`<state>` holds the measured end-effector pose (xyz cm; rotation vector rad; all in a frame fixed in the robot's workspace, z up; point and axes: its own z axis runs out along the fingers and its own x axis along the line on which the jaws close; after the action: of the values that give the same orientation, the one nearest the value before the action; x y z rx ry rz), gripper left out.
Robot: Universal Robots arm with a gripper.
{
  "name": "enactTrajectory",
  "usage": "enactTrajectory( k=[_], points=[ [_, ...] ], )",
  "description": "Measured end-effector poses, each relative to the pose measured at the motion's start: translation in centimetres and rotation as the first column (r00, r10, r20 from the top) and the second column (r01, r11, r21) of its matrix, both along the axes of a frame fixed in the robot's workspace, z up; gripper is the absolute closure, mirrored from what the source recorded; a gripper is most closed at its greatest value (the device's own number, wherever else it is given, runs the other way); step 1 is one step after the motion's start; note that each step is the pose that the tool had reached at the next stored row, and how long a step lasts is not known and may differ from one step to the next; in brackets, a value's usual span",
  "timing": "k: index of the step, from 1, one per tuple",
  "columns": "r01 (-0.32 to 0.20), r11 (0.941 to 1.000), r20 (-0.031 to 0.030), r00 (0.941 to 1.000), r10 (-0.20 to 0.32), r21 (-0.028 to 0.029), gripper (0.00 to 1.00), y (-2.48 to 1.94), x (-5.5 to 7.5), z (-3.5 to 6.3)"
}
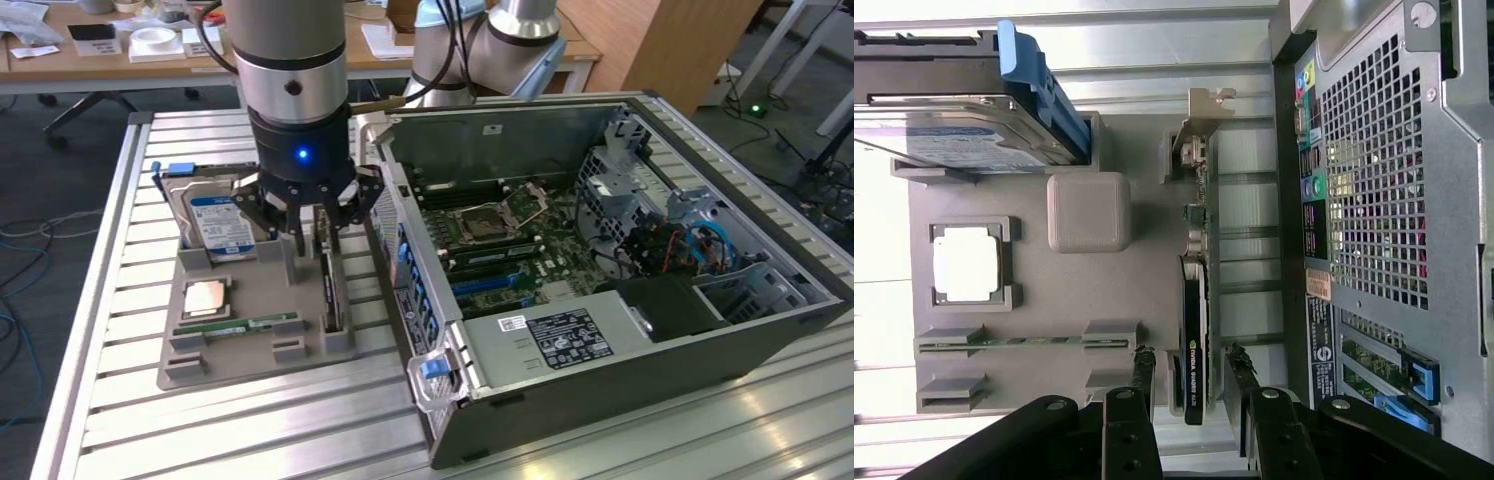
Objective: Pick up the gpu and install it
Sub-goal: 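Pick up the gpu and move the gpu toward the slot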
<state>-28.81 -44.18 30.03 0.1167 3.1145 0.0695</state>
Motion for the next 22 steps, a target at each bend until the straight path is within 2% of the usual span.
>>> enactTrajectory(
  k=[22],
  points=[
    [0.000, 1.0000, 0.0002, 1.0000, 0.000, 0.0001, 0.58, 0.00, 0.0, -1.10]
  ],
)
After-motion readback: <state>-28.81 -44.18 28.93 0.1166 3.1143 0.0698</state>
